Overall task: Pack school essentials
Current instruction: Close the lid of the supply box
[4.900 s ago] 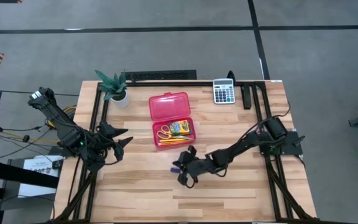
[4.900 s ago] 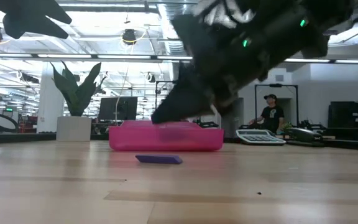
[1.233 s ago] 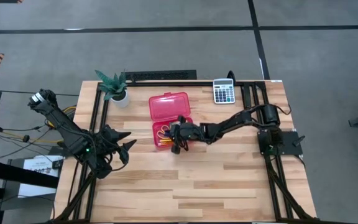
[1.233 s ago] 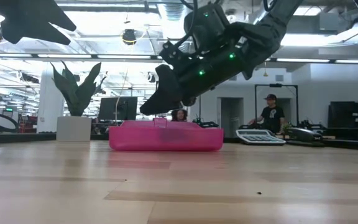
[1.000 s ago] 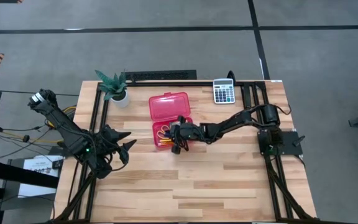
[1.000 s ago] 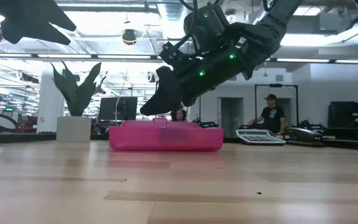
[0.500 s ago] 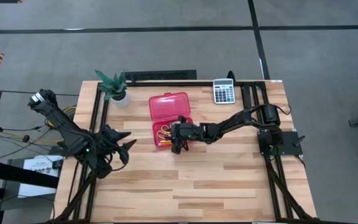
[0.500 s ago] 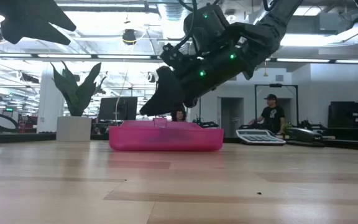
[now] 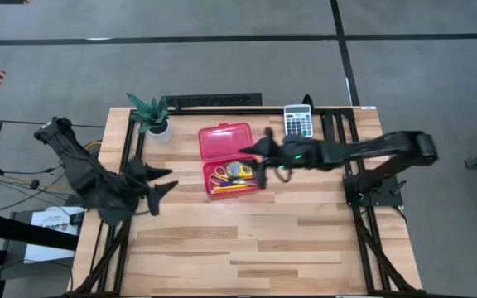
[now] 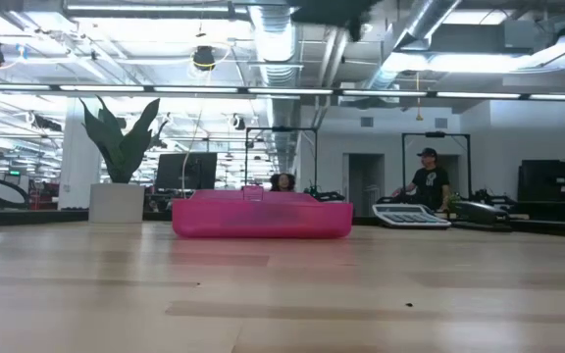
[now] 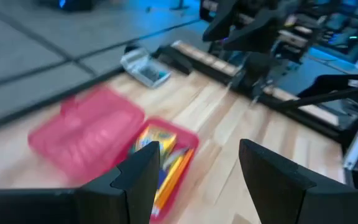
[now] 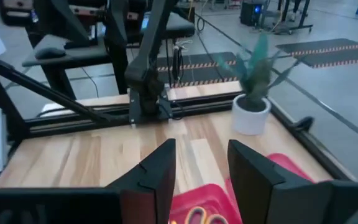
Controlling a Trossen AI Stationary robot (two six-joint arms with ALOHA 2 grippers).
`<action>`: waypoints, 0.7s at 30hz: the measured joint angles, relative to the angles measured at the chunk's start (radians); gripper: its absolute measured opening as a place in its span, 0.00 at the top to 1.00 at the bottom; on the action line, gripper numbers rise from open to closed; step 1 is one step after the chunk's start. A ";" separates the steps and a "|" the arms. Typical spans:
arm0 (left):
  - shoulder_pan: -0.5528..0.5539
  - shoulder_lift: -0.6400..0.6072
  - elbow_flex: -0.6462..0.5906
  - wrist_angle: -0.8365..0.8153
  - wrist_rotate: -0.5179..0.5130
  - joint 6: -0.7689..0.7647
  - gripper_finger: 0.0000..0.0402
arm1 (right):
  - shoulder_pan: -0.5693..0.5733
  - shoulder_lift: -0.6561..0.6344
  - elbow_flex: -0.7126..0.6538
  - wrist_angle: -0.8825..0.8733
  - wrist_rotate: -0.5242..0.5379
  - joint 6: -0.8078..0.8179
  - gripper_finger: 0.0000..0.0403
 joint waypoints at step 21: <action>0.362 -0.055 0.045 0.027 0.292 -0.072 0.48 | -0.395 -0.049 -0.081 -0.337 -0.116 0.167 0.65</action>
